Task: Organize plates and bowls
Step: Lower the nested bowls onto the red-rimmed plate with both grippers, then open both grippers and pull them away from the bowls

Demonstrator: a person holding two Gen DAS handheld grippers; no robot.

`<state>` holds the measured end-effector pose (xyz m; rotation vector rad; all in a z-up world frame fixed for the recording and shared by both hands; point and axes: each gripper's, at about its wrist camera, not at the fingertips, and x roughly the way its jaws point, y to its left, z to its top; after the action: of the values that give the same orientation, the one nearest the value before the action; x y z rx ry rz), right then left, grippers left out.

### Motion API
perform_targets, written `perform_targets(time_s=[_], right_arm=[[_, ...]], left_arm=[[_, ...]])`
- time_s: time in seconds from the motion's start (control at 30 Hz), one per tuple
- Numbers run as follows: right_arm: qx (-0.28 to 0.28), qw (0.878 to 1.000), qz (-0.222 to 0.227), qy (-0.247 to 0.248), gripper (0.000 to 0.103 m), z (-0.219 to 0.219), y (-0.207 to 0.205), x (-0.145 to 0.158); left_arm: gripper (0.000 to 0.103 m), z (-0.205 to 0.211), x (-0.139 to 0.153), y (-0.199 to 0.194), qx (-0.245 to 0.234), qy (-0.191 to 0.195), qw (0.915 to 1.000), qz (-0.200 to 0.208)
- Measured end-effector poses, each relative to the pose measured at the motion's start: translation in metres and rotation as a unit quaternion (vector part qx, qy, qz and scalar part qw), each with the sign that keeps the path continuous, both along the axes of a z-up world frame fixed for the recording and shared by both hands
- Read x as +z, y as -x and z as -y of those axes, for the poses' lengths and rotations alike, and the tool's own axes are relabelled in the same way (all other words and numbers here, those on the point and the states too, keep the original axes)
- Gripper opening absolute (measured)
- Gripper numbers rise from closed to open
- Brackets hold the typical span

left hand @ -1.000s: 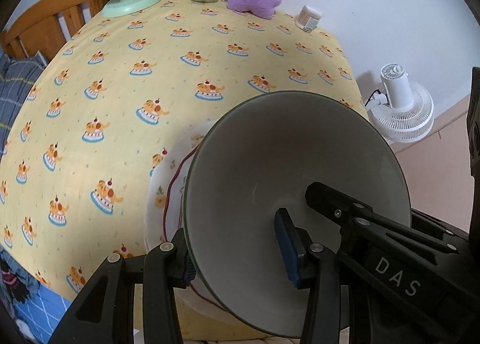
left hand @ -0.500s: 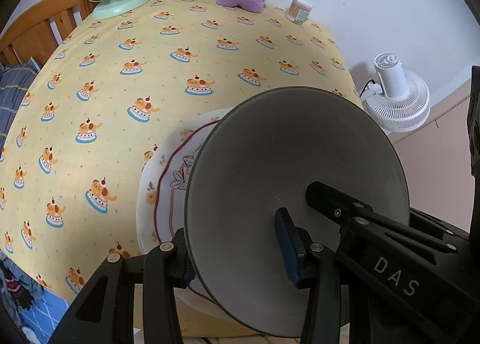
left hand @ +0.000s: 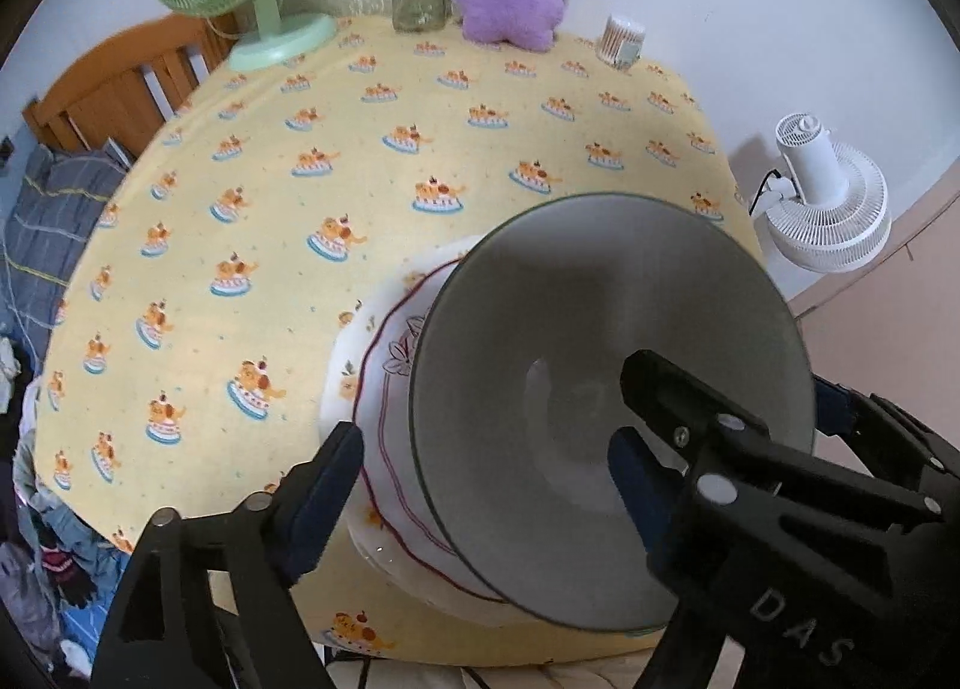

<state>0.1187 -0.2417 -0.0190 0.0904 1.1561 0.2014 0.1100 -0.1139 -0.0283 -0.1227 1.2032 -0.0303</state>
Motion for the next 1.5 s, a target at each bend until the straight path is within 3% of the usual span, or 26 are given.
perform_targets(time_s=[0.2, 0.5, 0.7, 0.93, 1.27, 1.5], right_arm=[[-0.007, 1.0, 0.029, 0.005, 0.079, -0.003, 0.008, 0.017], [-0.079, 0.993, 0.08, 0.036, 0.079, -0.015, 0.032, 0.052], [-0.107, 0.985, 0.122, 0.051, 0.079, -0.051, 0.054, 0.066], [-0.141, 0.975, 0.16, 0.061, 0.084, -0.107, 0.085, 0.067], [-0.159, 0.966, 0.196, 0.062, 0.086, -0.153, 0.108, 0.052], [-0.148, 0.962, 0.219, 0.07, 0.086, -0.168, 0.125, 0.033]], left_arm=[[0.087, -0.005, 0.018, 0.01, -0.01, -0.012, 0.9991, 0.038], [0.087, -0.044, 0.048, 0.02, -0.035, -0.007, 0.9945, 0.099], [0.09, -0.083, 0.06, 0.033, -0.074, -0.009, 0.9861, 0.148], [0.092, -0.144, 0.056, 0.047, -0.093, -0.006, 0.9803, 0.174], [0.097, -0.21, 0.04, 0.068, -0.045, -0.029, 0.9753, 0.214], [0.098, -0.231, 0.018, 0.089, -0.011, -0.037, 0.9716, 0.233]])
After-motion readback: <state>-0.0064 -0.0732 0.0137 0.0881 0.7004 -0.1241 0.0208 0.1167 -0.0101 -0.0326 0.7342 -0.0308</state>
